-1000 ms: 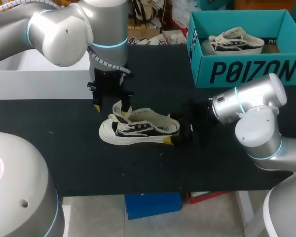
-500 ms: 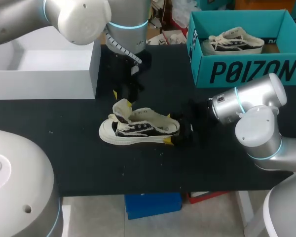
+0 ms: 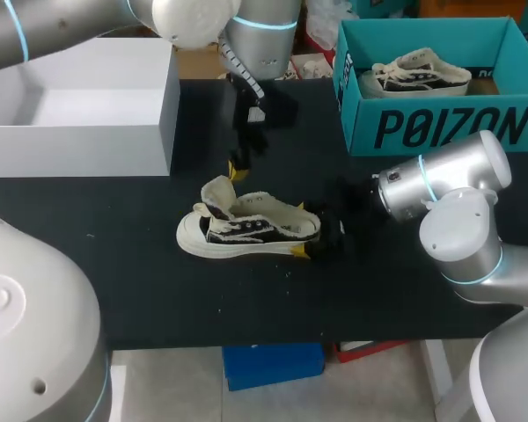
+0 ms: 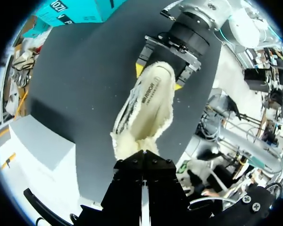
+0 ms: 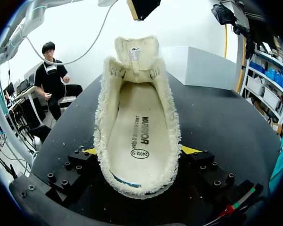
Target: Take the shoe out of the shoebox, open the shoe tongue, remove and reinsert the insole, then place the shoe into the shoebox
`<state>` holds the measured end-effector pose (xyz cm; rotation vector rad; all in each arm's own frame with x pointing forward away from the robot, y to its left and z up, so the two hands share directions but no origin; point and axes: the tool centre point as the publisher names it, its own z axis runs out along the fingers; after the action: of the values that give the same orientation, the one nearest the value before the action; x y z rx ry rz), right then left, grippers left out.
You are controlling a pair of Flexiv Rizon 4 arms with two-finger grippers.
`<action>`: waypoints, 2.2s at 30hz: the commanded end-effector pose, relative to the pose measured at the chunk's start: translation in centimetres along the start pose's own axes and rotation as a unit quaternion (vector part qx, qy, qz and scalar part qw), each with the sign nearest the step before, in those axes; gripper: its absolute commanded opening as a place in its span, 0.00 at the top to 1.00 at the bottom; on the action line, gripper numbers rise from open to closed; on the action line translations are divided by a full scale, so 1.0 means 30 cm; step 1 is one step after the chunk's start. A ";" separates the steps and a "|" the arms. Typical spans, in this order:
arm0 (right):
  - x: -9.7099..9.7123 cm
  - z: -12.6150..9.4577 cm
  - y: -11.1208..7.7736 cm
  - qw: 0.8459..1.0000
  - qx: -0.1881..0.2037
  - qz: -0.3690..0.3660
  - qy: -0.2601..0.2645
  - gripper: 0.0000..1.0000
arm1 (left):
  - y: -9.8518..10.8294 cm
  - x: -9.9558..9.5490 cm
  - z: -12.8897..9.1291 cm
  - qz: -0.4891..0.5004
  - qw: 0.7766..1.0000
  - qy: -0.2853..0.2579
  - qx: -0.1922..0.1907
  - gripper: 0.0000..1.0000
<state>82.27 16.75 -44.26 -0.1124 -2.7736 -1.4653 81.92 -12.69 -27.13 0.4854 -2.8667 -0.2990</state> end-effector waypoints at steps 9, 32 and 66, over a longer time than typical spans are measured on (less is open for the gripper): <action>0.000 0.004 -0.014 1.000 0.001 0.001 -0.001 1.00 | -0.004 -0.014 -0.010 0.159 0.987 0.028 -0.004 1.00; 0.000 0.004 -0.014 1.000 0.001 0.001 -0.001 1.00 | -0.002 -0.012 -0.014 0.148 0.988 0.030 0.024 1.00; 0.000 0.004 -0.014 1.000 0.001 0.001 -0.001 1.00 | -0.107 -0.008 0.127 0.169 0.975 0.016 0.145 1.00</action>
<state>82.27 16.74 -44.26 -0.1123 -2.7736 -1.4653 81.83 -14.83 -31.02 0.0454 -2.9121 0.1805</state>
